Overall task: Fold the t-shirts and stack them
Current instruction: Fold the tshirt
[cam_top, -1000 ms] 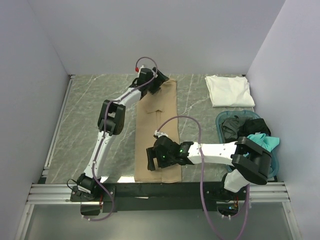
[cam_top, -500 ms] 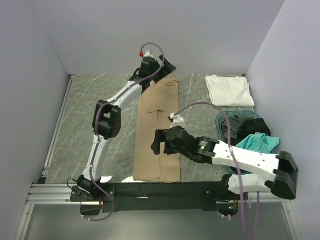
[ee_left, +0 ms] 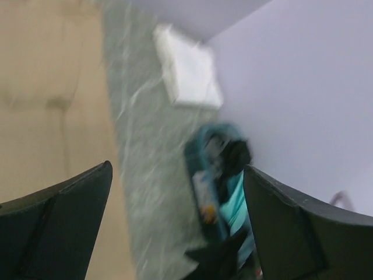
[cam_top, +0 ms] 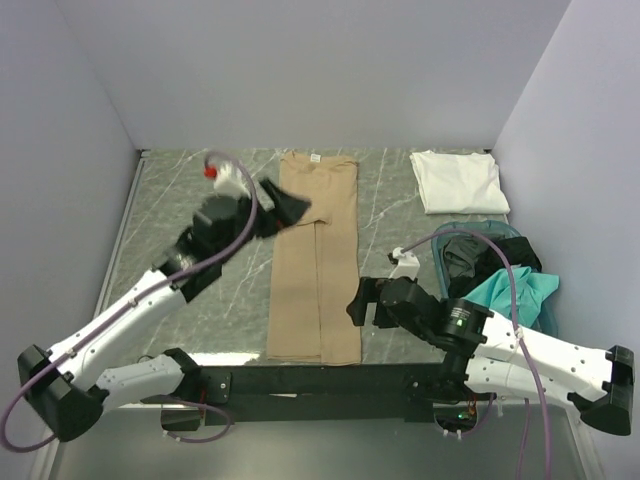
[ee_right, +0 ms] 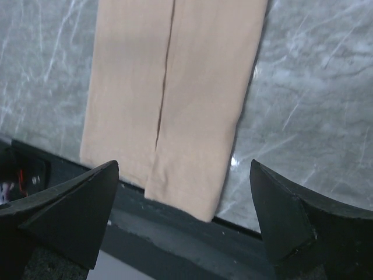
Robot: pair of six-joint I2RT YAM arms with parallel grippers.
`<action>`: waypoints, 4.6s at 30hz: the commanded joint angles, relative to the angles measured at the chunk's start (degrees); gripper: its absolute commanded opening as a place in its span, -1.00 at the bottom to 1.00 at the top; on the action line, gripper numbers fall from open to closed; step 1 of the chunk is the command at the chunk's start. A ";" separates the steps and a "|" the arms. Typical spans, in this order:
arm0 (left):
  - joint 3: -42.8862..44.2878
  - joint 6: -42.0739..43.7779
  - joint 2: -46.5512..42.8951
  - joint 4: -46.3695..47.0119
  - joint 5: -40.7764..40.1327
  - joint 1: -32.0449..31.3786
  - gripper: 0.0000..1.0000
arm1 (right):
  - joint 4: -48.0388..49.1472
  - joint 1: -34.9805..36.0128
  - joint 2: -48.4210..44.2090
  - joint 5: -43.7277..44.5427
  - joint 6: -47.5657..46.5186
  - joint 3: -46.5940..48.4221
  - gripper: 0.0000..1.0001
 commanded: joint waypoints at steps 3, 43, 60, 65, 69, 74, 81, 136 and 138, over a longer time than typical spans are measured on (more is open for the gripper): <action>-18.67 -10.14 -9.26 -15.70 -6.74 -8.32 0.99 | -0.66 -0.14 -3.61 -5.84 -1.14 -3.25 0.99; -46.38 -21.31 -15.34 -24.52 5.30 -17.21 -0.67 | 21.22 -0.23 1.92 -27.03 6.41 -23.47 0.28; -45.77 -20.96 -20.60 -19.95 6.09 -17.21 -0.99 | 18.78 -0.23 4.92 -22.74 5.62 -17.59 -1.00; -41.22 -18.77 -20.17 -17.13 5.30 -17.21 -0.99 | 13.15 -0.84 2.28 -17.37 2.55 -12.32 -1.00; -34.36 -16.39 -15.52 -19.68 -0.74 -17.13 -0.99 | 13.67 -3.39 2.80 -14.47 -0.35 -8.98 -1.00; -27.07 -13.32 -7.96 -17.94 -4.01 -13.36 -0.99 | 16.48 -9.27 5.08 -12.80 -4.21 -4.23 -1.00; -19.68 -8.22 -0.84 -14.41 -3.75 -5.62 -0.99 | 17.19 -15.96 11.41 -11.92 -10.29 3.41 -1.00; 7.14 6.72 39.24 -8.61 3.98 13.46 -0.77 | 23.60 -39.43 59.40 -27.30 -18.91 33.83 -0.85; 7.58 6.90 39.60 -8.52 4.16 13.46 -0.50 | 23.69 -39.69 60.02 -27.47 -19.08 34.27 -0.63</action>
